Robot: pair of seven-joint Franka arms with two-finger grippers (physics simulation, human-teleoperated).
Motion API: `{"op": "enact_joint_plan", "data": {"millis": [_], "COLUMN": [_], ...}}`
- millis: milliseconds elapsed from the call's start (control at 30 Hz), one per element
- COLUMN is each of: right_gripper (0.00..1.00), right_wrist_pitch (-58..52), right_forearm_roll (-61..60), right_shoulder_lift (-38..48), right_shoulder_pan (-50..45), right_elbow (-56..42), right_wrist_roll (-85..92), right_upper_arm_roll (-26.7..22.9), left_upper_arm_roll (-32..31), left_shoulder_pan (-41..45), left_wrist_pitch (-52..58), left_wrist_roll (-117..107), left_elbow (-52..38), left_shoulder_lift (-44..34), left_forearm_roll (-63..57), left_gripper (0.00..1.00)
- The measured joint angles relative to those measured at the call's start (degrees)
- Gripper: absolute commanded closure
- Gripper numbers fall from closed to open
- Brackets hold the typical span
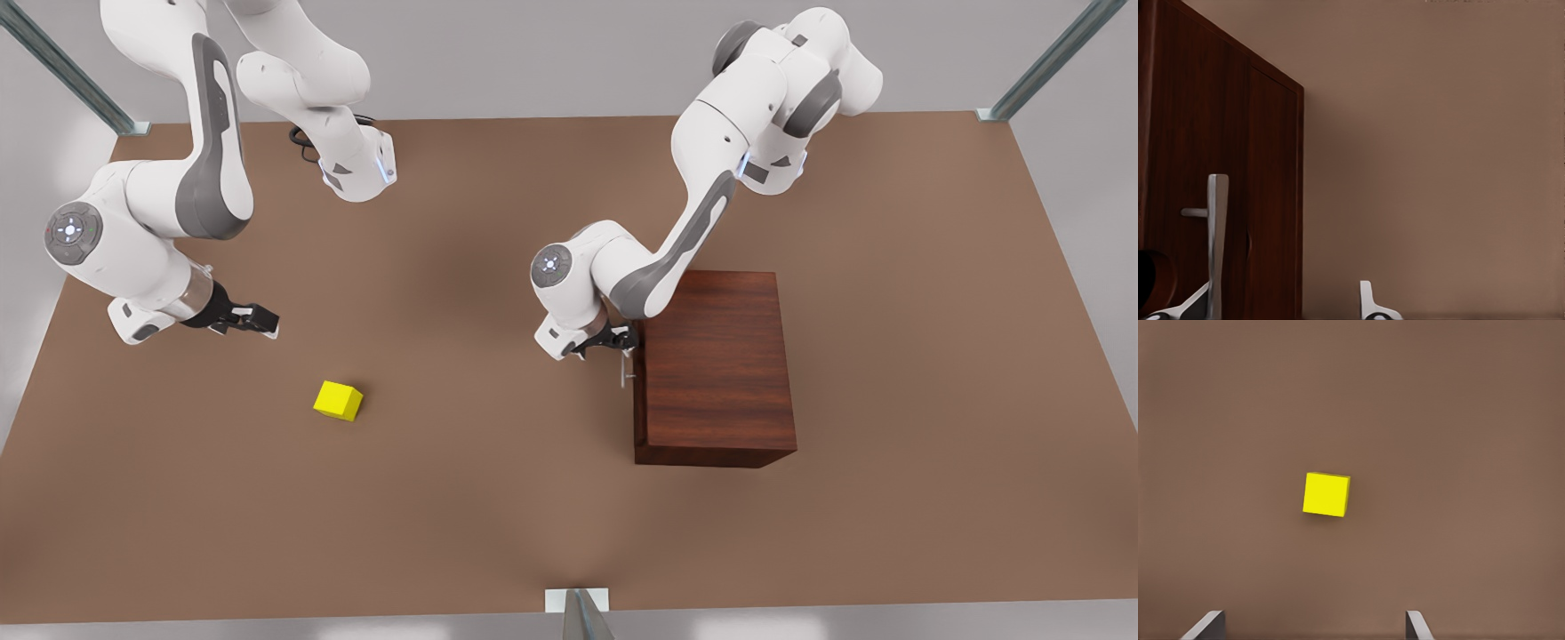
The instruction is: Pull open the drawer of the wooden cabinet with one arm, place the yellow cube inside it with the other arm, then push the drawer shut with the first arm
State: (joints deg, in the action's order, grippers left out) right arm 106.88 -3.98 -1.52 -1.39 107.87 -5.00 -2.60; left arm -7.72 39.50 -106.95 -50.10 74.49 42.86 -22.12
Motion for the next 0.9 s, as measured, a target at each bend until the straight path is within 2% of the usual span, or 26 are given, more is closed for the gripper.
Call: {"op": "enact_joint_plan", "data": {"millis": [900], "right_gripper": [0.0], "right_wrist_pitch": [0.0], "right_forearm_roll": [0.0], "right_shoulder_lift": [-0.38], "right_shoulder_pan": [1.42], "right_elbow": [-0.8], "right_wrist_roll": [-0.01], "right_upper_arm_roll": [-0.01], "left_upper_arm_roll": [-0.7], "left_shoulder_pan": [1.36], "left_wrist_pitch": [-1.54], "left_wrist_roll": [-2.96], "left_elbow": [-2.45], "left_shoulder_lift": [1.01], "left_forearm_roll": [0.44], "left_gripper": [0.0]}}
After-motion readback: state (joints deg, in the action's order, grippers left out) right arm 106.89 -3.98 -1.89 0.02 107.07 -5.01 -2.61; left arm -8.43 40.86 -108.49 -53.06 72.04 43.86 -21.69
